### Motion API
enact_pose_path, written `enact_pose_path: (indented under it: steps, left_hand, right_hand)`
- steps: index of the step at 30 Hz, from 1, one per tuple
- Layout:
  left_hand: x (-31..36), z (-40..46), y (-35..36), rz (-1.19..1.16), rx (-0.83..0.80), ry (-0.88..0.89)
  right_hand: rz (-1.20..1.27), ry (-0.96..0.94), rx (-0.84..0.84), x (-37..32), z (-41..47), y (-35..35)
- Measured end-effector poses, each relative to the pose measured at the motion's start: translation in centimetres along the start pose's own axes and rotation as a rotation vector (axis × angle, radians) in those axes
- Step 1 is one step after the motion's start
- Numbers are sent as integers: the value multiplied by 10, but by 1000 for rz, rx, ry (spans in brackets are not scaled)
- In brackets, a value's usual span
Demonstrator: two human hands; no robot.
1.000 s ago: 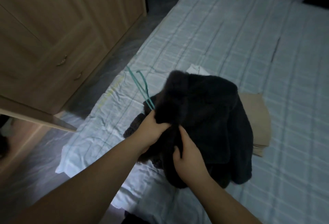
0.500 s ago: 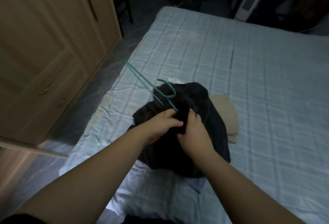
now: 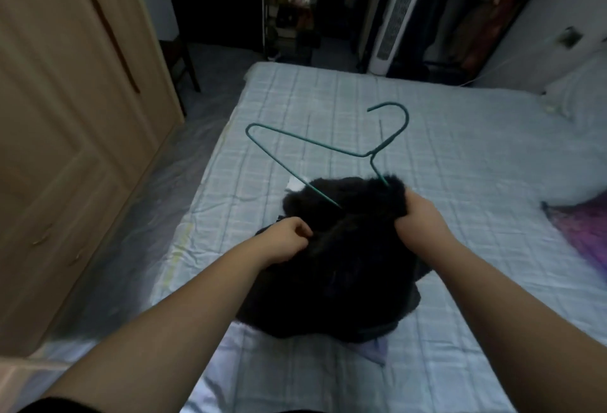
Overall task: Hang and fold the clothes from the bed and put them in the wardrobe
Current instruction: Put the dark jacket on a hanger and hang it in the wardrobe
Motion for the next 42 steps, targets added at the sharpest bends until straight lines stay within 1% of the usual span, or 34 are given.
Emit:
enact_pose_path:
  steps: [2,6,9,14,16,18,20,21,23,24,25,26,27,28,29,30,31,35,36,39,41,42]
  left_hand:
    - [3,13,-2,85,54,78]
    - [17,41,12,71,172,172]
    - [28,53,34,121,160,212]
    - [27,76,91,413,-85,187]
    - [37,87,114,462,-133,291]
    - [57,89,136,406,-147,419]
    - [78,81,160,241,-195,521]
    - [87,76,172,117,-260,544]
    - [92,66,196,-120,-429,537]
    - [90,63,208,-154,-492,512]
    - [89,64,220,-136,-544,476]
    - [90,63,229,-64,-580,448]
    - [91,63,237,72,-598,426]
    - [96,62,243,243,-585,422]
    - [104,61,247,380,-536,444]
    - [112,62,252,463,-473,475]
    - [118,64,258,482,-436,486]
    - [117,83,276,417,-394,450]
    - [114,90,273,368,-345,469]
    - [99,121,247,132,-136,451]
    - [120,119,204,75,25,433]
    - [134,119,183,82,78,443]
  right_hand:
    - [-10,32,32,-1,-4,-19]
    - [21,62,99,5,-29,-57]
    - [73,67,150,17,-49,-84]
    - [64,99,224,51,-72,-126]
    - [64,111,248,64,-84,-142]
    - [55,117,265,74,-96,-156]
    - [69,123,292,86,-108,-171]
    - [82,126,303,91,-113,-177]
    - [80,114,317,100,-121,-187]
    - [83,107,315,104,-123,-191]
    - [89,96,306,107,-124,-194]
    - [92,81,285,111,-123,-197]
    - [88,67,257,114,-122,-199]
    - [71,54,228,117,-119,-202]
    - [49,42,200,120,-115,-205]
    - [26,34,169,124,-111,-207]
    - [6,26,138,126,-106,-208]
    - [-50,-50,64,142,-82,-214]
    - [-59,-80,52,146,-75,-217]
    - [-75,-197,8,162,-47,-227]
    - [-76,-237,-26,178,-26,-231]
    - [-84,-247,-35,187,-16,-231]
Point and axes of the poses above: each hand's wrist, its own z-axis towards the middle knuckle, its own y-axis out of the palm, x = y × z, the point moved 4 cm from there along z, towards the middle knuckle, and after that the axes turned 9 degrees about y, right-handed, at the moved point
